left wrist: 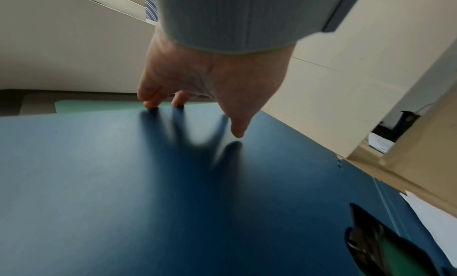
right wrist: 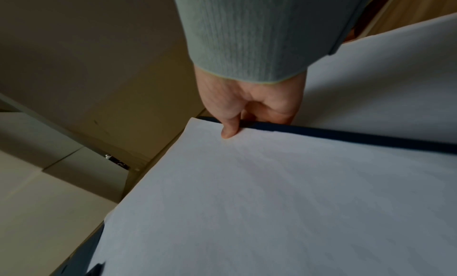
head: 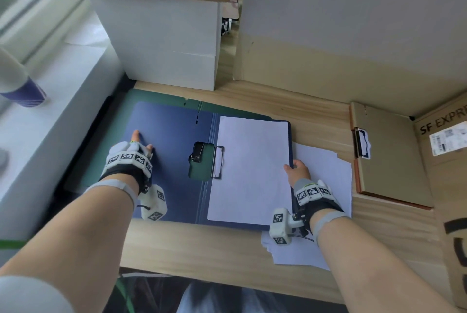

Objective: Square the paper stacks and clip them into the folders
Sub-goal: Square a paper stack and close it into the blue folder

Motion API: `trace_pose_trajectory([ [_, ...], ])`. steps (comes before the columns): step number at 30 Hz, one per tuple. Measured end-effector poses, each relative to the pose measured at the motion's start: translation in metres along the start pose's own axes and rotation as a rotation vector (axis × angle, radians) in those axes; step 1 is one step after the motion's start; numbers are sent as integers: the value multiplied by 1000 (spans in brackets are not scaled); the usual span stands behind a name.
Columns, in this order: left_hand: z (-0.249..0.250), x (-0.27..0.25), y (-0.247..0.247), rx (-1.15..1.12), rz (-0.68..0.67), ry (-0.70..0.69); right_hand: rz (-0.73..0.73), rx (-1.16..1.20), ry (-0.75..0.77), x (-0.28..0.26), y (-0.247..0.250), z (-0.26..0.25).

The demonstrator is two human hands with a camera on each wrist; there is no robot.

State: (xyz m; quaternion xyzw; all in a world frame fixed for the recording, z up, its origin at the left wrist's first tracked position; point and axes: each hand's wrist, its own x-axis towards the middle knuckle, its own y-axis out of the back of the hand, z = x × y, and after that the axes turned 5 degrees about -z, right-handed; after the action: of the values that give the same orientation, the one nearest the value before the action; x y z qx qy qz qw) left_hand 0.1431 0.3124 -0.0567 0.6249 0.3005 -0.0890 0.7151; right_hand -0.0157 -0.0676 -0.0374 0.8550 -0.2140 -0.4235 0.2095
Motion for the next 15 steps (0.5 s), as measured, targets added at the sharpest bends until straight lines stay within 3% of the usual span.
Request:
trace_pose_trajectory([
  [5, -12, 8, 8, -76, 78, -146, 10, 4, 4, 1, 5, -3],
  [10, 9, 10, 67, 185, -91, -265, 15, 19, 27, 1, 14, -6],
  [15, 53, -53, 145, 345, -161, -424, 26, 19, 23, 0, 25, -7],
])
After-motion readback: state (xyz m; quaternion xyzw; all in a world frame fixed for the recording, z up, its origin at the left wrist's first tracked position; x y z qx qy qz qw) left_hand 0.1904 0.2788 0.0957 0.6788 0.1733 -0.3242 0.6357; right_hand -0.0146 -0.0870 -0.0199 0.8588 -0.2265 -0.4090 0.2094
